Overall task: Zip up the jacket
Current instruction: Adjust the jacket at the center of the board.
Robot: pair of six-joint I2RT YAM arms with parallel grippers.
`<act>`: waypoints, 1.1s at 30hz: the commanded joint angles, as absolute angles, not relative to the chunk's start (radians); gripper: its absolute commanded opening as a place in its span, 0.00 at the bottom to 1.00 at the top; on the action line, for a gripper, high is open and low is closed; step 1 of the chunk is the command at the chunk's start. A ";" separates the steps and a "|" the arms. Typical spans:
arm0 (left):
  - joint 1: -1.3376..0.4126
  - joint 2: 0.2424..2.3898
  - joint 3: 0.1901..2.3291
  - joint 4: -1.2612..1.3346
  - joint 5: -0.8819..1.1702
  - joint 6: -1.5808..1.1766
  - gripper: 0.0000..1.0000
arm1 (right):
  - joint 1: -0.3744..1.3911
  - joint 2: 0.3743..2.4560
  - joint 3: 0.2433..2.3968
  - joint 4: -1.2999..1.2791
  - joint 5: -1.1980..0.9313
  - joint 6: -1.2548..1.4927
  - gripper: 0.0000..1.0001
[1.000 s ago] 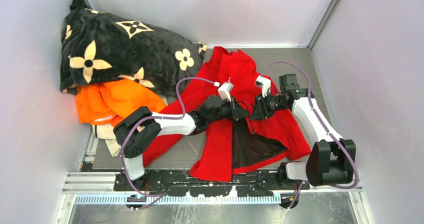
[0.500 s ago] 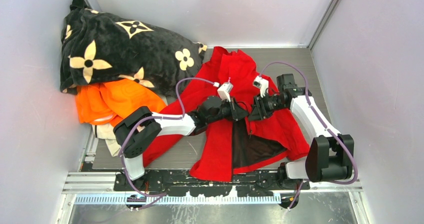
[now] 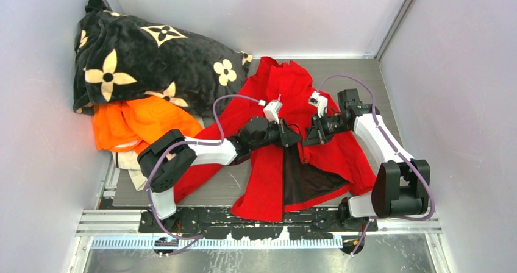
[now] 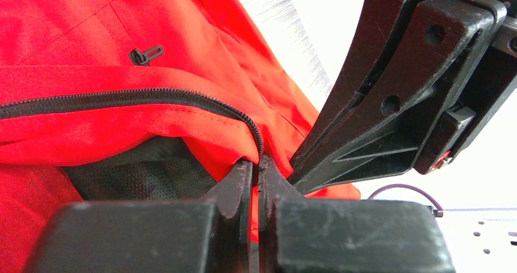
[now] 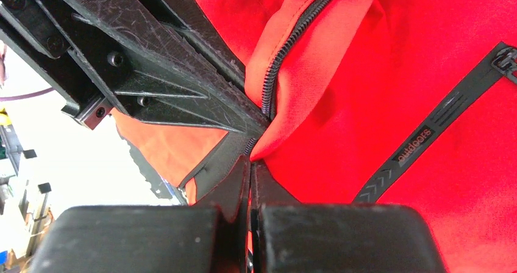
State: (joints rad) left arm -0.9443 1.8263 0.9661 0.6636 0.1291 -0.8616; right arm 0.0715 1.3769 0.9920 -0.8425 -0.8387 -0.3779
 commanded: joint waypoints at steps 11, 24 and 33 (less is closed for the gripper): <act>-0.901 1.745 0.889 0.733 0.200 -0.924 0.41 | 0.013 1.252 1.069 -0.895 -0.619 -0.485 0.01; -0.884 1.635 0.818 0.717 0.254 -0.840 0.42 | -0.185 1.234 1.286 -0.956 -0.409 -0.637 0.01; -0.869 1.601 0.784 0.716 0.279 -0.836 0.42 | -0.337 1.339 1.477 -0.870 -0.218 -0.719 0.01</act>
